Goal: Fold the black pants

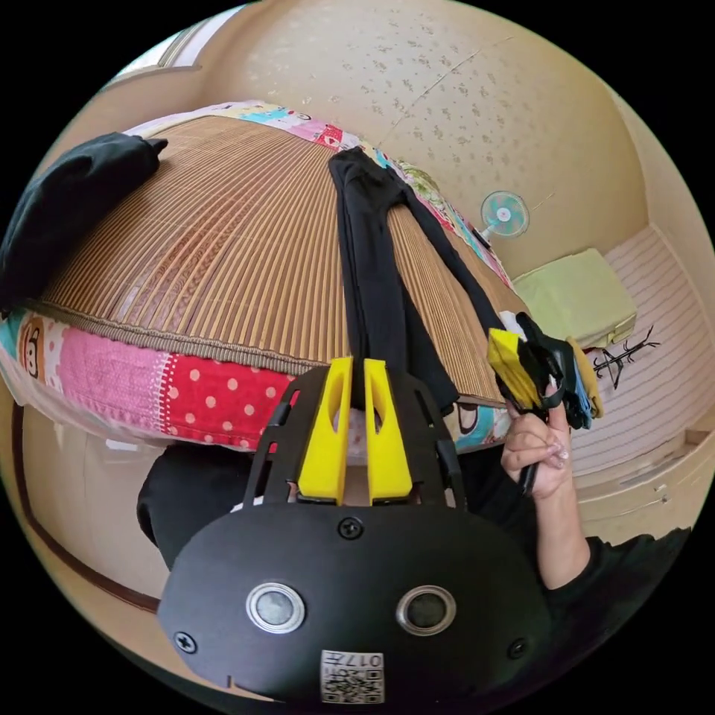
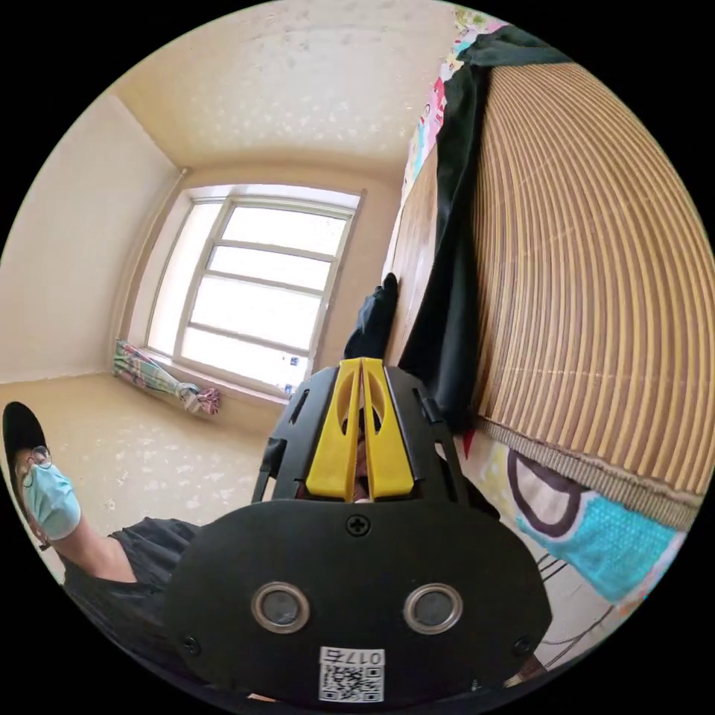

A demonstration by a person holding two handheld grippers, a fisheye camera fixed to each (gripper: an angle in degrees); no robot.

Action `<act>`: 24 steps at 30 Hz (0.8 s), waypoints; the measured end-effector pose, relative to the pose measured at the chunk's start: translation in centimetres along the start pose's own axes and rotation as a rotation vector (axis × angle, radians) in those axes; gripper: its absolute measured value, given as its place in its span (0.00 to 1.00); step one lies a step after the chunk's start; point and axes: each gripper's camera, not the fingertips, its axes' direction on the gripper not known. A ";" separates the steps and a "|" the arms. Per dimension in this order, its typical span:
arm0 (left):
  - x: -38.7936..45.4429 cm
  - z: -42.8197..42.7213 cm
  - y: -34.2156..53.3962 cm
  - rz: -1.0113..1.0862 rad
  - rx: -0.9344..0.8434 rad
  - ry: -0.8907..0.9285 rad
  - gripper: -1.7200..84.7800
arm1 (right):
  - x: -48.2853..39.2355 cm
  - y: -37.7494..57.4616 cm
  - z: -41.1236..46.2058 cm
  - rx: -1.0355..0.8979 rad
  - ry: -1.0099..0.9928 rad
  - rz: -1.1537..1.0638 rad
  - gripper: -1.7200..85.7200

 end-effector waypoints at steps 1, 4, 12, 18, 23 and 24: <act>0.4 -0.6 0.6 0.013 0.031 0.017 0.06 | -0.7 0.4 -2.2 0.032 0.067 -0.016 0.03; 3.2 -2.5 1.9 0.149 0.103 0.099 0.06 | -2.3 1.1 -4.6 -0.007 0.191 -0.065 0.05; 6.4 -4.6 3.7 0.231 0.191 0.037 0.07 | -2.5 3.1 0.6 -0.125 0.150 -0.084 0.16; 4.8 -6.7 4.0 0.143 0.232 -0.055 0.12 | -4.0 4.3 4.6 -0.179 0.244 -0.106 0.19; 2.4 -3.1 2.6 0.003 0.051 -0.077 0.15 | -6.4 5.0 8.5 -0.237 0.417 -0.169 0.20; 2.3 -2.4 2.5 -0.006 0.022 -0.088 0.14 | -6.4 5.0 8.9 -0.239 0.425 -0.164 0.20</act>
